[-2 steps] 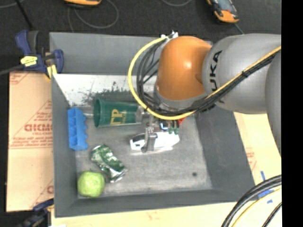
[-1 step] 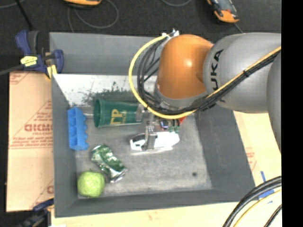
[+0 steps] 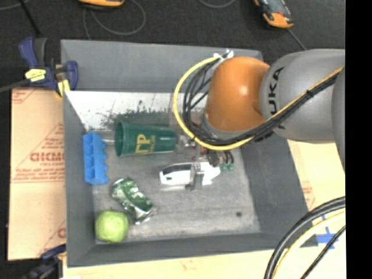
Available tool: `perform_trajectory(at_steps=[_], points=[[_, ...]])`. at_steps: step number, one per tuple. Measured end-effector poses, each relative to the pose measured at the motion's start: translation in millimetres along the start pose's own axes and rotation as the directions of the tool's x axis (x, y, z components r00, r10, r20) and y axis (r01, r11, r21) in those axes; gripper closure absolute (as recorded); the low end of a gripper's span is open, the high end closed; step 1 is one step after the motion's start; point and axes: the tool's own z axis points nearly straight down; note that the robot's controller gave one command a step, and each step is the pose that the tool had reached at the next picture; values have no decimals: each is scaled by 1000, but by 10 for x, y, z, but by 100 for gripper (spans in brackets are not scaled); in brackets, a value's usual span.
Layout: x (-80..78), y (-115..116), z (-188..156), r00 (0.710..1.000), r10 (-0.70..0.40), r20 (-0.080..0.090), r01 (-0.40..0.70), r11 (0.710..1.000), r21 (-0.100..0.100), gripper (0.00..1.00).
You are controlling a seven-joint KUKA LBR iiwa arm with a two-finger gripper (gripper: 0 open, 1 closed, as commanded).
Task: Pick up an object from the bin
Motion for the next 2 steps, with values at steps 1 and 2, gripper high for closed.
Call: perform_trajectory(at_steps=[1,2], points=[[-284,-220,398,1000,-1,-2,1,1000,3,0],[-254,-290,509,998,-65,-5,65,998,2,0]])
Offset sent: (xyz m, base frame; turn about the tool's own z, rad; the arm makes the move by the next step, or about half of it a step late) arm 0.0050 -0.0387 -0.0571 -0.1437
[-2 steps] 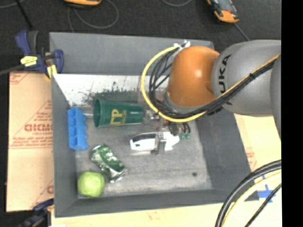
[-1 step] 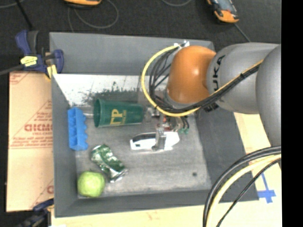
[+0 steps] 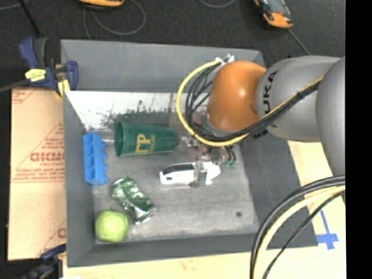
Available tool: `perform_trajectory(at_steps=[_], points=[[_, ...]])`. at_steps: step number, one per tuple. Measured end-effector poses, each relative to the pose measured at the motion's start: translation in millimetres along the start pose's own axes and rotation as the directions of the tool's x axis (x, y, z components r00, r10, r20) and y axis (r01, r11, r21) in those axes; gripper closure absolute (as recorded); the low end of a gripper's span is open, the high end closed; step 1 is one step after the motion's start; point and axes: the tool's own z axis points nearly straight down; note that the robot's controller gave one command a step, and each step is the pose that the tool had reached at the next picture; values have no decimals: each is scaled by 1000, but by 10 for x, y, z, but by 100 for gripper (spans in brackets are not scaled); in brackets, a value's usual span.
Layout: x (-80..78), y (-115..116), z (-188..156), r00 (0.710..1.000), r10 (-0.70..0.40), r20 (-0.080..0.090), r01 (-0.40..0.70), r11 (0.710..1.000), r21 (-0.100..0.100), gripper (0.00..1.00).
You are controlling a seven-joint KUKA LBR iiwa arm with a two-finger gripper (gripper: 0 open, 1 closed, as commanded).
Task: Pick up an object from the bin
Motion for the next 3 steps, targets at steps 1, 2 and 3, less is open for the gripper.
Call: perform_trajectory(at_steps=[1,2,3], points=[[158,-240,368,970,-244,0,244,970,-2,100],[158,-239,367,970,-243,0,243,970,-2,100],[-4,-442,-1069,968,-250,0,250,968,-1,100]])
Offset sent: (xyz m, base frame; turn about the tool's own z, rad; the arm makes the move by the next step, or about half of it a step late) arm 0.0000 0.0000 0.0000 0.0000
